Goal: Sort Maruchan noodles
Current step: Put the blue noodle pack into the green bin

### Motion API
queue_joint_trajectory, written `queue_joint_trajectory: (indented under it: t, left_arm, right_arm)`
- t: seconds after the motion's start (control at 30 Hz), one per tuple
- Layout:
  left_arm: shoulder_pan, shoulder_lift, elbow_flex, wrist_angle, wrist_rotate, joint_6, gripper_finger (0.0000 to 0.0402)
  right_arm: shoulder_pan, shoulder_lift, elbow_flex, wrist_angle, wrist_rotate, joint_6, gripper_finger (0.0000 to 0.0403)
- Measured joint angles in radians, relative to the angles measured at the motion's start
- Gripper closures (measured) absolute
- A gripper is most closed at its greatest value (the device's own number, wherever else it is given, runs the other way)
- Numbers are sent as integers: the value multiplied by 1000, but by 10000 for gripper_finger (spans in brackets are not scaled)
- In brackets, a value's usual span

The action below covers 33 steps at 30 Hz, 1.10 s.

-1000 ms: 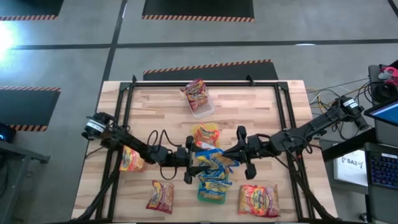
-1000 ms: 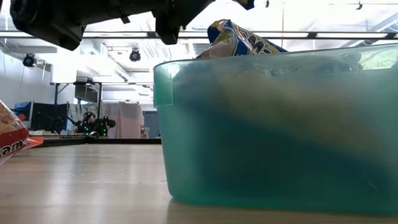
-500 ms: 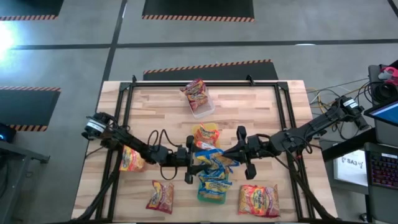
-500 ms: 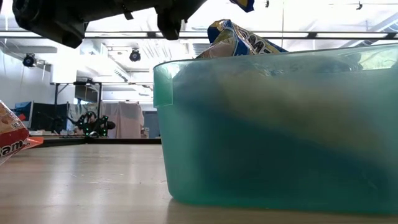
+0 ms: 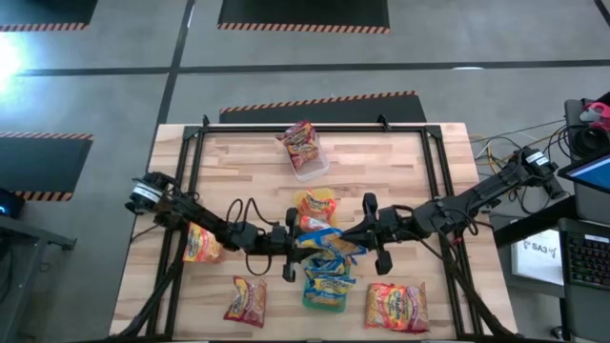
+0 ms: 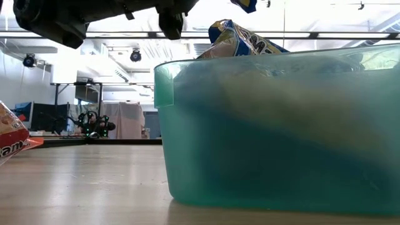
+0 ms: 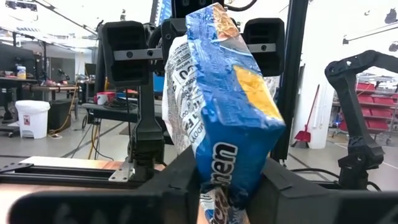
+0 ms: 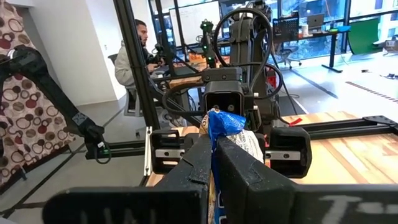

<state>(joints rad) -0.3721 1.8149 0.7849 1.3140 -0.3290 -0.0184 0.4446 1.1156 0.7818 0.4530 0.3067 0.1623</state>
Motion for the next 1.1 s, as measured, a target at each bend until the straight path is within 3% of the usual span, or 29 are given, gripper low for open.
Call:
queue_joint_trajectory:
  t: [0.27,0.63,0.8,0.93,1.1]
  left_arm:
    - [0,0,-2,-4,0,-17,364]
    - [0,0,-2,-48,0,-52,364]
    - [-1,0,-2,-67,0,-62,364]
    - [-2,0,-2,-78,4,-77,365]
    - [-1,-14,-1,-76,171,-158,365]
  right_arm:
    - [0,0,0,-75,-29,-2,363]
    - [0,-18,0,-166,-30,74,246]
    - [0,-81,76,-440,-23,154,209]
    - [0,-94,168,-695,-11,237,201]
    - [0,-53,224,-822,13,291,208]
